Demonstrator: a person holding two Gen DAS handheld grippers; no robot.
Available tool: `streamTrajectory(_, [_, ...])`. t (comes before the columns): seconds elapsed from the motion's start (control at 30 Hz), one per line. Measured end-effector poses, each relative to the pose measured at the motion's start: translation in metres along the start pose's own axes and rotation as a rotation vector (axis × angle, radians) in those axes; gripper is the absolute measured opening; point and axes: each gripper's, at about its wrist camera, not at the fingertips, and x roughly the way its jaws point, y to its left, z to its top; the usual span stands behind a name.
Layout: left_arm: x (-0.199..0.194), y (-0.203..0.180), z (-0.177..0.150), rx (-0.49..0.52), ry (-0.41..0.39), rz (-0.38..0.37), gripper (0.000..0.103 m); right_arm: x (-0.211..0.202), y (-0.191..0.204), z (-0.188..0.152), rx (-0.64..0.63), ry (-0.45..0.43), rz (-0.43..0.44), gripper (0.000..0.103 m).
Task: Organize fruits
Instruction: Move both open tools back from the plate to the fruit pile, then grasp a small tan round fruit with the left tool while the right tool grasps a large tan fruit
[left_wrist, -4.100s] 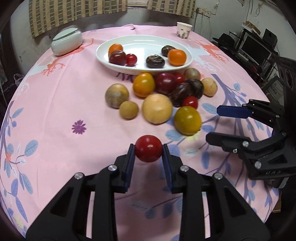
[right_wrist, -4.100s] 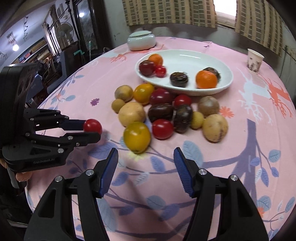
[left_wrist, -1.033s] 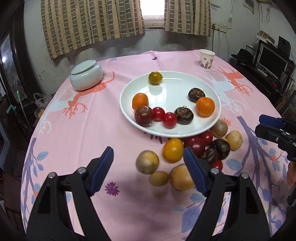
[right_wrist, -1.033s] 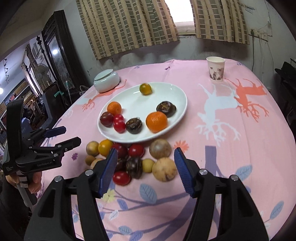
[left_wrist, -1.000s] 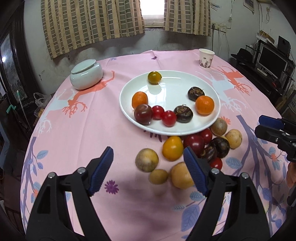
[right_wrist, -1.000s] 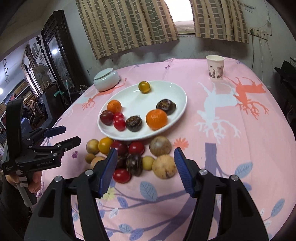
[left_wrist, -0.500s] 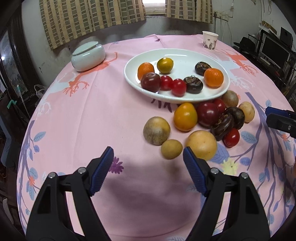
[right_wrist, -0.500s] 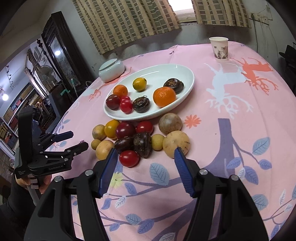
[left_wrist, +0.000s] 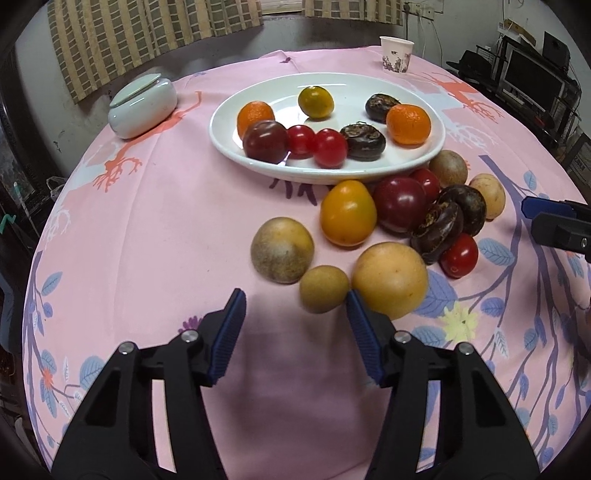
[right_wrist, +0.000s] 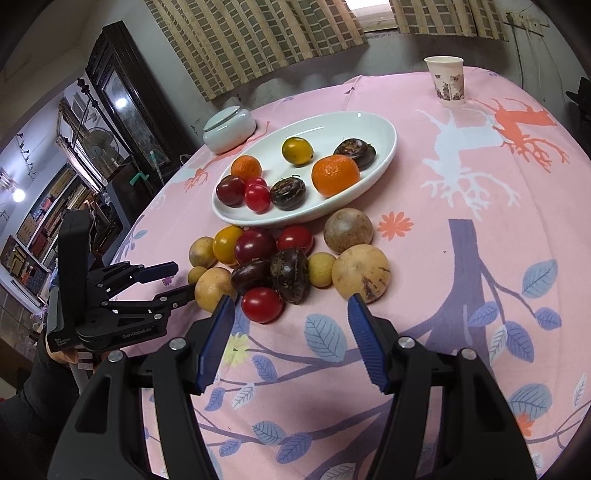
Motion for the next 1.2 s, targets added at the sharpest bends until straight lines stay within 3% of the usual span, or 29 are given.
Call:
streamTrajectory(0.23, [0.014,-0.001,0.008,-0.032,0.031,-0.049,0.027,0.002,0.001,-0.002,-0.020,0.006,-0.009,0.064])
streamTrajectory(0.4, [0.009,-0.002,0.006,-0.038,0.027,-0.055,0.027,0.006,0.003,-0.004,-0.029,0.042,-0.035,0.064])
streamTrajectory(0.6, [-0.009,0.000,0.001,-0.020,-0.005,-0.079,0.027,0.007,0.012,-0.004,-0.148,0.030,-0.251,0.064])
streamTrajectory(0.83, [-0.023,0.002,-0.005,-0.013,-0.030,-0.102,0.027,0.039,0.004,0.003,-0.234,0.148,-0.391,0.064])
streamTrajectory(1.13, [-0.022,0.011,-0.006,-0.046,-0.018,-0.079,0.027,0.054,-0.005,0.022,-0.277,0.133,-0.374,0.064])
streamTrajectory(1.2, [-0.021,0.011,-0.005,-0.053,-0.013,-0.079,0.027,0.059,-0.005,0.024,-0.273,0.142,-0.351,0.042])
